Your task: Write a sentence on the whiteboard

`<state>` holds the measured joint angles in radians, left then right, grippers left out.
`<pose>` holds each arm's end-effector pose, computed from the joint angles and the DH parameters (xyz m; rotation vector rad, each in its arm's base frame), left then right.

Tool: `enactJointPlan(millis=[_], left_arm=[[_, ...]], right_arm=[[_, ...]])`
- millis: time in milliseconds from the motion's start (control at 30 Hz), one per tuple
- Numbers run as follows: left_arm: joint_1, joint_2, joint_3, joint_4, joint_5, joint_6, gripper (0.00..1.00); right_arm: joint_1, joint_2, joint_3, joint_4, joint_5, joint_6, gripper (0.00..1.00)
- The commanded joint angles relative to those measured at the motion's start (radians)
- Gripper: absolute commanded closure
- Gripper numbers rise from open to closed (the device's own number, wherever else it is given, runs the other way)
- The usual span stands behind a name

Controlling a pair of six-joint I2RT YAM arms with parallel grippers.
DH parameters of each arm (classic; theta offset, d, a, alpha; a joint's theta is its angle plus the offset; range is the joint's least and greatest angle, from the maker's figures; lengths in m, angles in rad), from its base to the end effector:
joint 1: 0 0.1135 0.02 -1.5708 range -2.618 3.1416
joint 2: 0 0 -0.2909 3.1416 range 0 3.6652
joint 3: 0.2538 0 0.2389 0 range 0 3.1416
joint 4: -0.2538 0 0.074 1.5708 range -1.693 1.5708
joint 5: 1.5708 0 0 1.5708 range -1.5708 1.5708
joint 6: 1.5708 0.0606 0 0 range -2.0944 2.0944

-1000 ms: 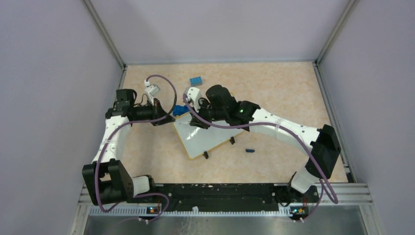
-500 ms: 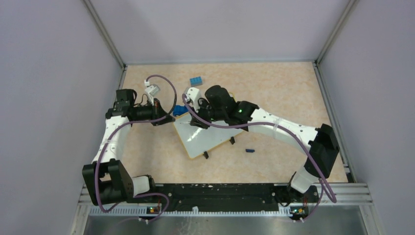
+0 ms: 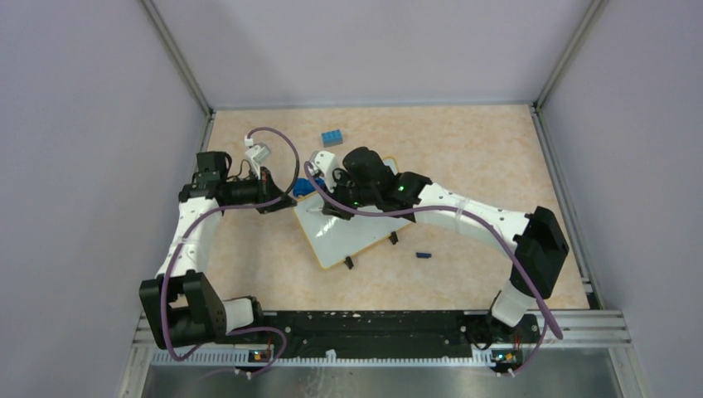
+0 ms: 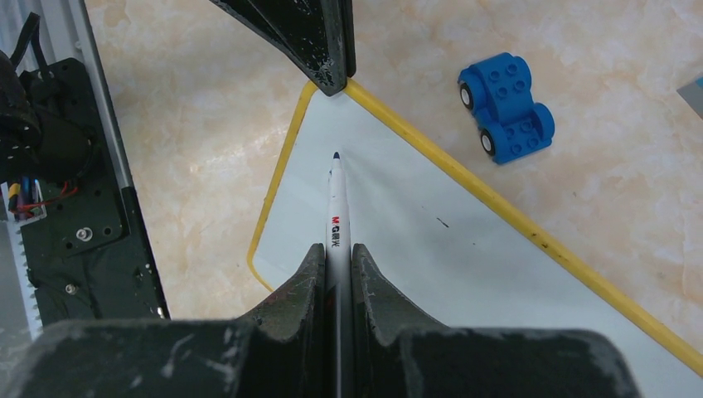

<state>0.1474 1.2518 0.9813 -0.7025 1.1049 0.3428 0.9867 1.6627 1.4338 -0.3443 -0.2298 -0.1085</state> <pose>0.2301 -0.0206 0.3021 0.5996 2.0435 -1.0949 0.2076 0.3390 0.3370 -1.2749 1.8227 0.7460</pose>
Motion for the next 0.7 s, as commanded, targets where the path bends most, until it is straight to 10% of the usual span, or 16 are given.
enactJointPlan(millis=[0,667], left_arm=[[-0.005,-0.026,-0.012,0.011,0.026,0.010,1.00],[-0.005,-0.030,-0.014,0.011,0.029,0.013,1.00]], right_arm=[[0.014,-0.004,0.010,0.035,0.020,0.010,1.00],[0.013,0.001,0.025,0.037,0.069,0.009,1.00]])
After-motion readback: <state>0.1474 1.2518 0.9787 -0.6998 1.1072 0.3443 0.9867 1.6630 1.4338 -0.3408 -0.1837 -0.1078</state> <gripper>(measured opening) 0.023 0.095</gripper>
